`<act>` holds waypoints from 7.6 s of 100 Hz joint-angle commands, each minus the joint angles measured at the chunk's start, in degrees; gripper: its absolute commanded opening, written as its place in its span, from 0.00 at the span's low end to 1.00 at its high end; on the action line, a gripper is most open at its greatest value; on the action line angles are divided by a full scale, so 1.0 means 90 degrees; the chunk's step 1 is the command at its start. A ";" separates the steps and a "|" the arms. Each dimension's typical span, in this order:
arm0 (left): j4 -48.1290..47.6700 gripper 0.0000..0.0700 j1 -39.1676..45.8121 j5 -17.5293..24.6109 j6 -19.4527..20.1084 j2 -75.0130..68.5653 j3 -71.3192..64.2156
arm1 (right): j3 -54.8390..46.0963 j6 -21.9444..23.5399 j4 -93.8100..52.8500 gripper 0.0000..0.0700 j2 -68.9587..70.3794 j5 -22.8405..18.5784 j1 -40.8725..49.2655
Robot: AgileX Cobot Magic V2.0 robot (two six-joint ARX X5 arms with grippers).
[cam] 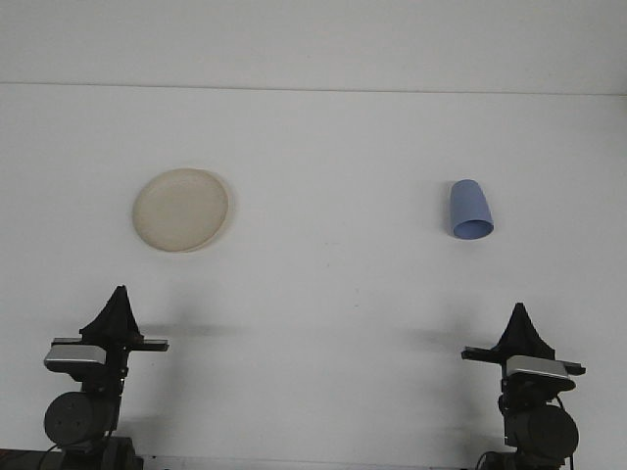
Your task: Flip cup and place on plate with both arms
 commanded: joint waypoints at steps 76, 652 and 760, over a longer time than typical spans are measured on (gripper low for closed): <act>0.0102 0.02 0.0012 0.0002 -0.0015 -0.0012 -0.0121 | 0.3138 0.0041 -0.3483 0.00 0.1098 -0.0406 0.0012; 0.0102 0.02 0.0012 0.0002 -0.0015 -0.0012 -0.0121 | 1.0666 0.1540 -0.9445 0.00 1.1018 -0.0639 0.4940; 0.0102 0.02 0.0012 0.0005 -0.0015 -0.0012 -0.0121 | 1.0652 0.1039 -0.9440 0.00 1.2254 -0.1042 0.5020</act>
